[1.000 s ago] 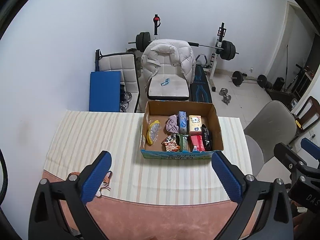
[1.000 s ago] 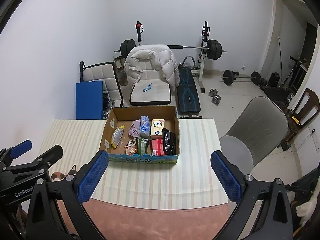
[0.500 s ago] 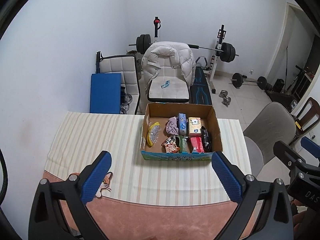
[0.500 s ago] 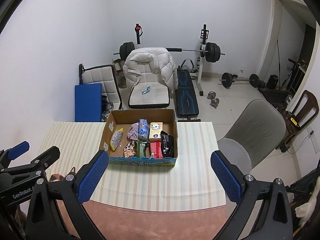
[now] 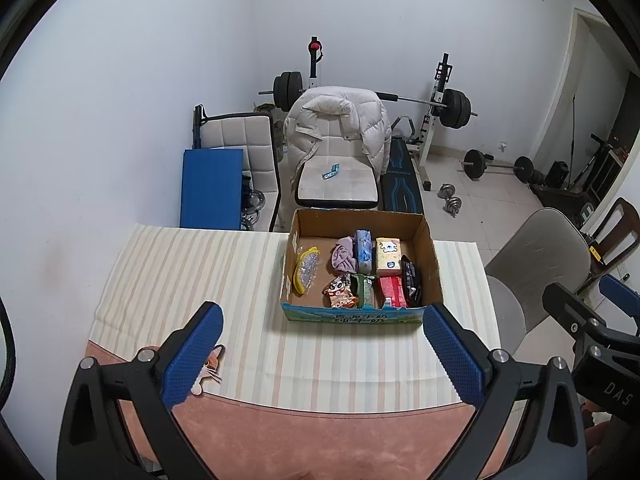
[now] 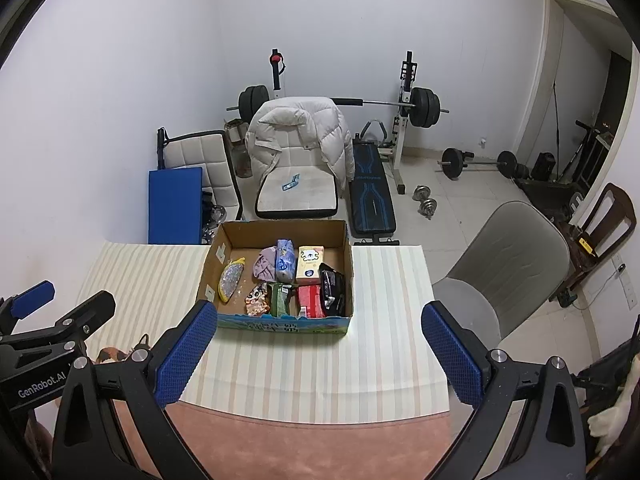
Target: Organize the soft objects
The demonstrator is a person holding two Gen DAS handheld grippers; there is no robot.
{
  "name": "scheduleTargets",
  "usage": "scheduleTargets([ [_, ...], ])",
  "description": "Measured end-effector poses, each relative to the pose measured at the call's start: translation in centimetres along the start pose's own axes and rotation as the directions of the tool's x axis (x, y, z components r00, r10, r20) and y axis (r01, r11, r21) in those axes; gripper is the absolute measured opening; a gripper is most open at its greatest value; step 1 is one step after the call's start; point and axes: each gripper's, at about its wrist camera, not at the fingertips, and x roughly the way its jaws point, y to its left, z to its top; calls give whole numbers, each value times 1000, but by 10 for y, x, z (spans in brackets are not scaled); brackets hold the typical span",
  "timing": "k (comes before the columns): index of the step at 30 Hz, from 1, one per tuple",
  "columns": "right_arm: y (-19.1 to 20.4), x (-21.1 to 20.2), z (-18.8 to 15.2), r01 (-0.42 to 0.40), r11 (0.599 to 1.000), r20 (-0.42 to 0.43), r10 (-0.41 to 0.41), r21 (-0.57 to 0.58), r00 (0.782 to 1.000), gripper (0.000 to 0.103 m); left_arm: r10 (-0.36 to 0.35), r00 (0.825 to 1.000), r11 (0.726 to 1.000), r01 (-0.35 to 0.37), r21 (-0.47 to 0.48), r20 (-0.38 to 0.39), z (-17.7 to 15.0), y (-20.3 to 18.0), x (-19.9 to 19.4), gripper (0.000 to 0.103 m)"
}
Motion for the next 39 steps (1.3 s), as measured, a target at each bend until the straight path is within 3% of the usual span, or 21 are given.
scheduleTargets([
  [39, -3, -7, 8, -4, 1000, 10, 4, -4, 1000, 103, 6, 1000, 1000, -6, 2, 10, 0, 2, -4, 103],
])
